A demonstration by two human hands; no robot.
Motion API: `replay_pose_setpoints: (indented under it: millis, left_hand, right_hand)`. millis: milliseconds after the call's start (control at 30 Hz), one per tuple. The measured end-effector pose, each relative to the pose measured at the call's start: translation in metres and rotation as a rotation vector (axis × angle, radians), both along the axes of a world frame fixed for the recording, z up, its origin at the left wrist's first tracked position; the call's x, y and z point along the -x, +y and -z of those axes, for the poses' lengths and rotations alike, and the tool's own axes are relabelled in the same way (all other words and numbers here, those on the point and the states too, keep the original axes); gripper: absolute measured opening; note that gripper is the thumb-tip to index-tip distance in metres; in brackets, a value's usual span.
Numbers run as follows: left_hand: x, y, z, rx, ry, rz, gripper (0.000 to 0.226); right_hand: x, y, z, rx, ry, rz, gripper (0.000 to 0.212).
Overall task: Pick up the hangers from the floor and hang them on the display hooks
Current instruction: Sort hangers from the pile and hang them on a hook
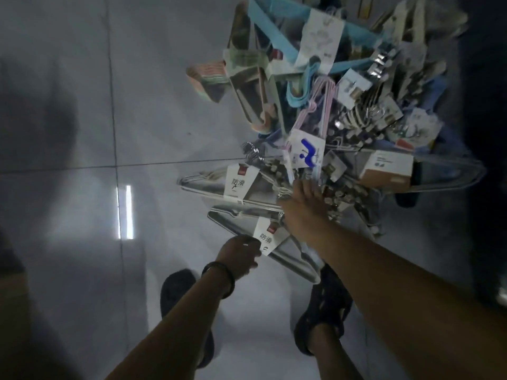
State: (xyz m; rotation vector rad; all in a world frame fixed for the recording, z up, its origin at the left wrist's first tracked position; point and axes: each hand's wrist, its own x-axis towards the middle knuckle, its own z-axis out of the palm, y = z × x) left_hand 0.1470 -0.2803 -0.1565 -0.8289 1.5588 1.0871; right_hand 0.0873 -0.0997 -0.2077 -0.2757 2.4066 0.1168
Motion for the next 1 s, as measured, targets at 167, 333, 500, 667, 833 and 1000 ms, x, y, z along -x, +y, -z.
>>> replay_pose_setpoints:
  millis: [167,333,500,667,833,1000]
  left_hand:
    - [0.015,-0.003,0.014,-0.084,-0.073,-0.468,0.024]
    - [0.028,-0.005,0.004,-0.153,-0.076,-0.835,0.045]
    - [0.033,-0.003,-0.008,-0.133,-0.044,-0.978,0.030]
    - [-0.014,0.006,-0.005,-0.122,-0.120,-0.855,0.027]
    - [-0.063,0.036,0.013,-0.218,-0.218,-0.867,0.020]
    - [-0.068,0.049,0.071,-0.156,-0.139,-0.760,0.020]
  right_hand:
    - [0.004,0.004,0.012,0.059,0.026,0.090,0.036]
    - [-0.033,-0.011,-0.038,0.293,0.114,0.277,0.030]
    - [-0.100,-0.023,-0.070,0.418,0.135,0.388,0.030]
    - [-0.161,-0.011,-0.067,0.433,0.244,0.425,0.025]
    - [-0.210,0.017,-0.043,0.437,0.064,0.710,0.054]
    - [-0.228,0.047,0.003,0.426,-0.022,0.393,0.069]
